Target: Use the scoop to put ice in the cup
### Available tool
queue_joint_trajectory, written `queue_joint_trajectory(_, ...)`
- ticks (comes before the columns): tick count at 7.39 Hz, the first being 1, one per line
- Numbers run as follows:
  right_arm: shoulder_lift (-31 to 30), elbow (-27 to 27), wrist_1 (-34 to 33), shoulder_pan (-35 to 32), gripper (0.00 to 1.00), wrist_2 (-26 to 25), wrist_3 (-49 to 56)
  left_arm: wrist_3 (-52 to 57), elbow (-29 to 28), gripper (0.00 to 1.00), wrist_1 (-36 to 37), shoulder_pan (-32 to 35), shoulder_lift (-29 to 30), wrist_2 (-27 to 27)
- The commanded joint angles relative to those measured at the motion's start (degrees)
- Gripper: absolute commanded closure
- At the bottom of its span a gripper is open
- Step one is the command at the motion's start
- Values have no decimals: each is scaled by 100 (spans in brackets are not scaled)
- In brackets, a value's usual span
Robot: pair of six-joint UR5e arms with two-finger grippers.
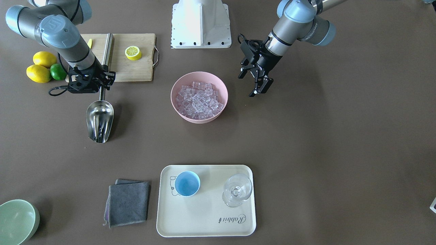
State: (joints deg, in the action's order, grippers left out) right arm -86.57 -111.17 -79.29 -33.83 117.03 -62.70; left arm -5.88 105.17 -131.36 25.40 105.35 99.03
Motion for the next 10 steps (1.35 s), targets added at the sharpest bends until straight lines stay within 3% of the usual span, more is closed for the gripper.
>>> queue_joint_trajectory(1, -52, -245, -51, -10, 100, 4, 439, -1, -119, 2, -144, -131, 29, 238)
queue_joint_trajectory(2, -105, -543, -78, -158, 100, -66, 503, -1, -311, 2, -240, -140, 116, 248)
queue_joint_trajectory(3, -114, -946, -322, -211, 100, -519, 487, -1, -357, 2, -336, -140, 126, 240)
queue_joint_trajectory(5, -27, -1868, -1679, -412, 100, -1093, 1035, 17, -1003, 2, -914, -140, 536, 170)
queue_joint_trajectory(6, 295, -1951, -2348, -788, 100, -1068, 2145, 17, -1077, 2, -1004, -132, 574, 169)
queue_joint_trajectory(8, 369, -1838, -2460, -1019, 100, -1007, 2575, 43, -1078, 2, -1014, -79, 574, 161)
queue_joint_trajectory(9, 499, -1481, -2469, -1020, 100, -493, 2656, 35, -1095, 2, -1005, -70, 618, 152)
queue_joint_trajectory(10, 666, -1129, -2538, -1029, 100, 86, 3379, 35, -1113, 2, -996, -53, 636, 82)
